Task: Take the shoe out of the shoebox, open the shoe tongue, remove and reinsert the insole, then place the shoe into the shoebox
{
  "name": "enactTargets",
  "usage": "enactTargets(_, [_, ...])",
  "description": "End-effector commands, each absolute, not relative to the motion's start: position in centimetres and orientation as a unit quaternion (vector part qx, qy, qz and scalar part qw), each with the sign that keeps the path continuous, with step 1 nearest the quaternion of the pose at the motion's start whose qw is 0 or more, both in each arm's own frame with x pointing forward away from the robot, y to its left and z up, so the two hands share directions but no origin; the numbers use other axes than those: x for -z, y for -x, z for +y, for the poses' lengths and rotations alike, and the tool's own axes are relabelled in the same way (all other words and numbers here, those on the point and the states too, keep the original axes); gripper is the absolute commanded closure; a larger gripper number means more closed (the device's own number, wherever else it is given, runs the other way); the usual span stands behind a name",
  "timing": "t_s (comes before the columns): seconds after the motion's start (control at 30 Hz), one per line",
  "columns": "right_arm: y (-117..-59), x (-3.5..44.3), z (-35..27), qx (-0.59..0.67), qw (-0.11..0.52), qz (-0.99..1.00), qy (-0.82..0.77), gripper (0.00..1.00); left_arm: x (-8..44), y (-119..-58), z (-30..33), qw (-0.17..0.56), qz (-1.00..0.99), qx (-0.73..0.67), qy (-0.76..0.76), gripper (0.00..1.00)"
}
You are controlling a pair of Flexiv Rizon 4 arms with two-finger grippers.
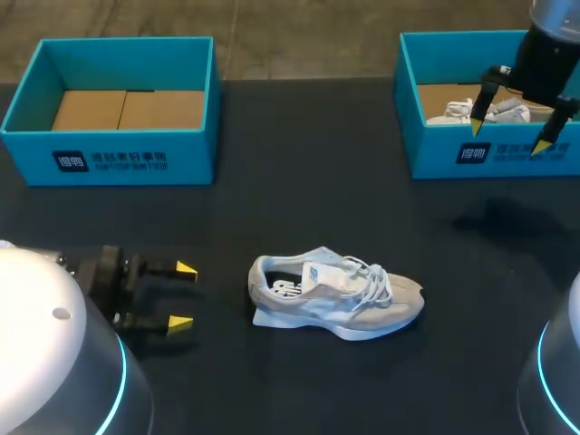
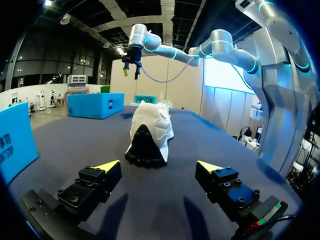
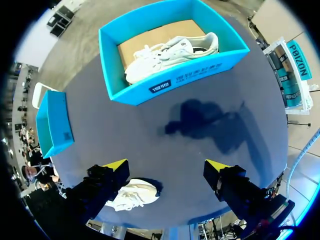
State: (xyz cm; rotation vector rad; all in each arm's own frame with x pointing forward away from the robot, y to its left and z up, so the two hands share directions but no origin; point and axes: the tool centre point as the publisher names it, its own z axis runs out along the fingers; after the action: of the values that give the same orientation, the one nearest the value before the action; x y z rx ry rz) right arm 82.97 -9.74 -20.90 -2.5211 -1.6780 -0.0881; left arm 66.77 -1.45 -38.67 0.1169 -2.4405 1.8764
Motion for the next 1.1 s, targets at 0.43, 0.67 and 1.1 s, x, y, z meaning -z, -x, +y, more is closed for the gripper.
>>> enactTargets(0.43, [-79.7,21.1,-5.4,0.024,0.057,-0.555,0.83,0.0,39.8,-67.8,-3.2,0.03,-0.797,-0.602,-0.042,0.0])
enactTargets(0.67, [-78.4,21.2,-5.0,0.033,0.066,-0.559,0.826,0.0,39.7,-67.9,-3.6,0.035,-0.793,-0.607,-0.042,0.0])
enactTargets(1.1, [-78.4,21.2,-5.0,0.033,0.066,-0.559,0.826,0.0,39.8,-67.8,-3.7,0.031,-0.795,-0.605,-0.037,0.0])
